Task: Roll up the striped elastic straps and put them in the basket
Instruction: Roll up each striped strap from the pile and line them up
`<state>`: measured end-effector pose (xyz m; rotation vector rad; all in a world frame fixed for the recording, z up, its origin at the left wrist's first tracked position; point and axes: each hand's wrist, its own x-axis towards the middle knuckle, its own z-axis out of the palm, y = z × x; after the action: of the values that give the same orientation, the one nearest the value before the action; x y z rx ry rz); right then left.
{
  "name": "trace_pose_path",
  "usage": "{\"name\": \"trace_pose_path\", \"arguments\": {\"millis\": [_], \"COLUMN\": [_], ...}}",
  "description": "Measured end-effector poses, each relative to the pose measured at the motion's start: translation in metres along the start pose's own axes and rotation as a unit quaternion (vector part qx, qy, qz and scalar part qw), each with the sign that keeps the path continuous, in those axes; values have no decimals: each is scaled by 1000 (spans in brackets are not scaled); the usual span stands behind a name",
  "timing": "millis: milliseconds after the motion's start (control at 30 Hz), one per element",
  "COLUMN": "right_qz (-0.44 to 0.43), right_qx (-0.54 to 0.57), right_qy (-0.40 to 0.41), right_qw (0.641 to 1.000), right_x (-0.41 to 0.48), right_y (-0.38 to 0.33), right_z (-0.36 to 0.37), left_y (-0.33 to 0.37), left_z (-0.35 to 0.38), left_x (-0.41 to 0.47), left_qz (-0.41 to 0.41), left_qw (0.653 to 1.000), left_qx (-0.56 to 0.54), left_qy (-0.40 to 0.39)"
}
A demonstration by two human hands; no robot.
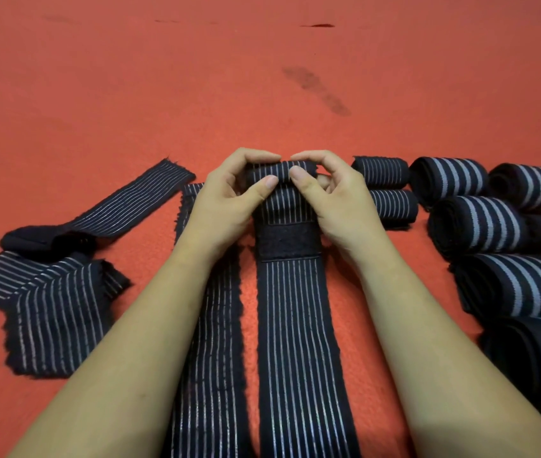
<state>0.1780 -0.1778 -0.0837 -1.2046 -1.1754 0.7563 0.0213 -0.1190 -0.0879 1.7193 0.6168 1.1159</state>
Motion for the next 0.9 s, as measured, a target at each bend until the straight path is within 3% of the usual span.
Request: {"name": "trace_pose_path", "arguments": {"millis": [233,400,567,800,900], "right_qz": [-43,-4,8,-32,-13], "right_qx": [17,30,-64,-34,-12], "right_qy": [-18,-25,16,-11,-14], "right_qw": [999,999,998,999,1000], "right_x": [-2,-3,-2,-3,-3], "right_y": [-2,-2,0,-2,-4], "right_z": [-2,0,1,-3,-2], "left_y": [7,2,1,7,4], "left_z": [10,4,2,11,8], "left_x": [-4,-2,-3,-3,-3], "left_qz": [-63,-46,-36,-117,-107], "left_qw": [997,999,999,993,994], "left_qx": [29,-21,-22,9,-17], "left_qy": [16,7,-19,28,14]}}
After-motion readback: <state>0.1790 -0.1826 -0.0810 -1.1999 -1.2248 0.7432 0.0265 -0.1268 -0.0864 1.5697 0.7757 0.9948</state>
